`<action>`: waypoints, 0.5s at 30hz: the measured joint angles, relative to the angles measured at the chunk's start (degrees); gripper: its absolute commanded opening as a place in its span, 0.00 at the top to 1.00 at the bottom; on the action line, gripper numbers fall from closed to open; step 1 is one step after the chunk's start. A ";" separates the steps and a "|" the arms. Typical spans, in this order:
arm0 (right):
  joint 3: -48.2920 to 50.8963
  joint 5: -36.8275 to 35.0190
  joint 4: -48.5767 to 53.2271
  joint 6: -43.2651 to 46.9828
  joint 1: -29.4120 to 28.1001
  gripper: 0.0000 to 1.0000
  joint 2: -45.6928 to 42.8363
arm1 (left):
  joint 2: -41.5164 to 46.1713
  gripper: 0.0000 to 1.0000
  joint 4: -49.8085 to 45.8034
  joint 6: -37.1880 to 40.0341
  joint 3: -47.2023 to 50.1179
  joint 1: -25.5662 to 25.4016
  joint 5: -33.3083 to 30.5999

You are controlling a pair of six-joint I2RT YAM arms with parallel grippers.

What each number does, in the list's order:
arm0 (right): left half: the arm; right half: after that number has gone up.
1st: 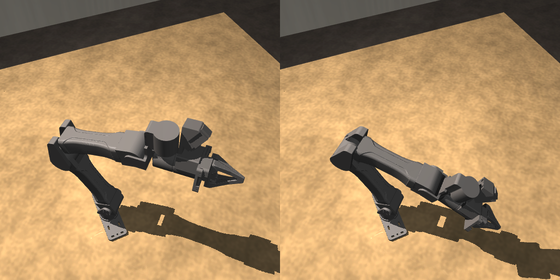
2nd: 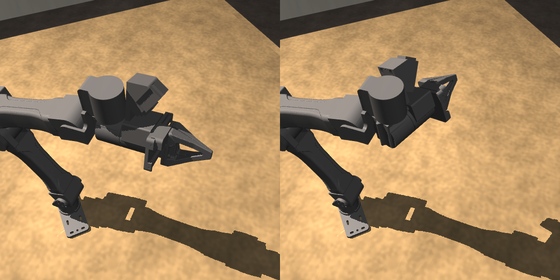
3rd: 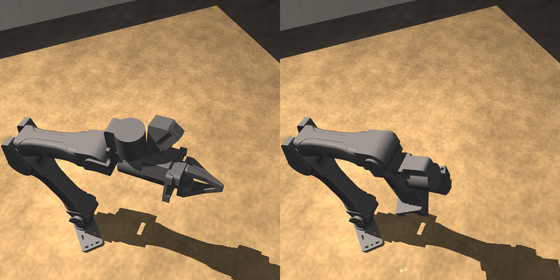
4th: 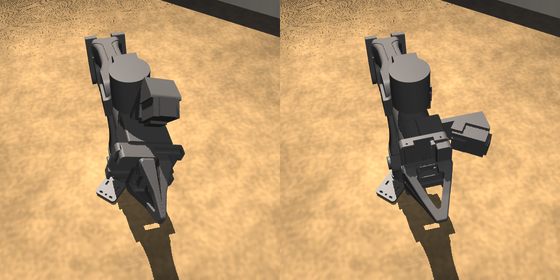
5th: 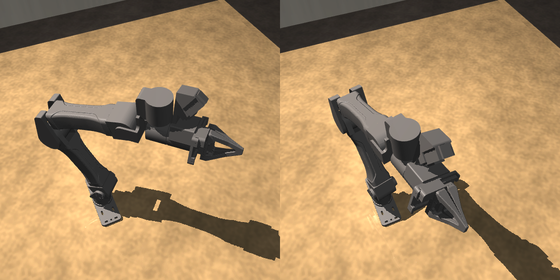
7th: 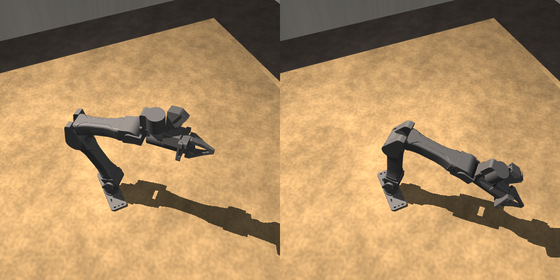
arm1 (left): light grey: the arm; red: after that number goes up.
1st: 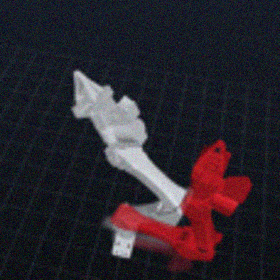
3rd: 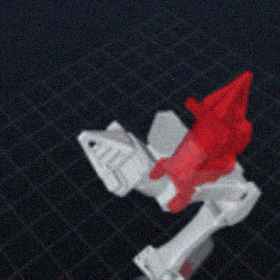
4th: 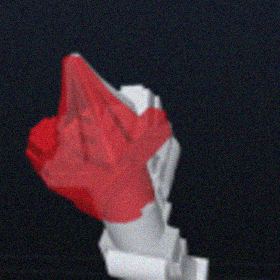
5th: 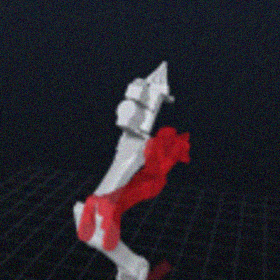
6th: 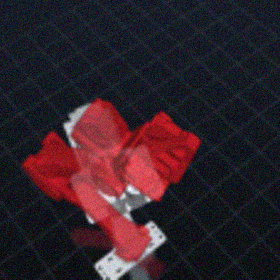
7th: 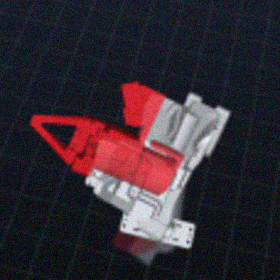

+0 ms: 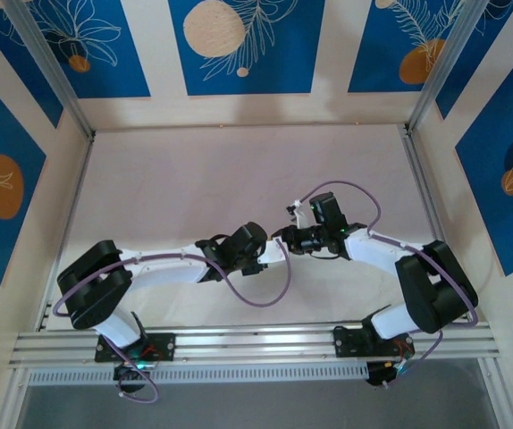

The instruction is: Unlock with the key

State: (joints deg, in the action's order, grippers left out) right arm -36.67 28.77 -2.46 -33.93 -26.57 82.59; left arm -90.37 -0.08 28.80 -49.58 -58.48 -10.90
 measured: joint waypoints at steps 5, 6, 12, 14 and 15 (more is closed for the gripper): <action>0.00 0.48 -0.09 0.33 -0.22 0.65 1.14 | 0.83 0.97 -0.24 -0.24 0.00 0.79 0.66; -0.02 0.63 -0.33 0.46 -0.28 0.66 1.22 | 0.98 0.96 -0.46 -0.28 0.00 0.96 0.90; -0.37 2.47 -1.42 0.46 -0.35 0.74 1.81 | 1.49 0.95 -0.59 -1.16 0.00 1.38 2.05; -0.55 2.99 -1.84 0.48 -0.57 0.79 2.03 | 1.49 0.95 -0.76 -1.53 0.00 1.49 2.38; -0.61 2.95 -1.84 0.46 -0.70 0.82 2.05 | 1.49 0.95 -0.87 -1.53 0.00 1.60 2.51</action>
State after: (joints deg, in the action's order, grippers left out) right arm -37.28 31.73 -4.29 -33.47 -27.27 84.64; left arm -88.88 -0.95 27.27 -49.58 -56.88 -8.38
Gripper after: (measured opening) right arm 0.229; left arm 0.194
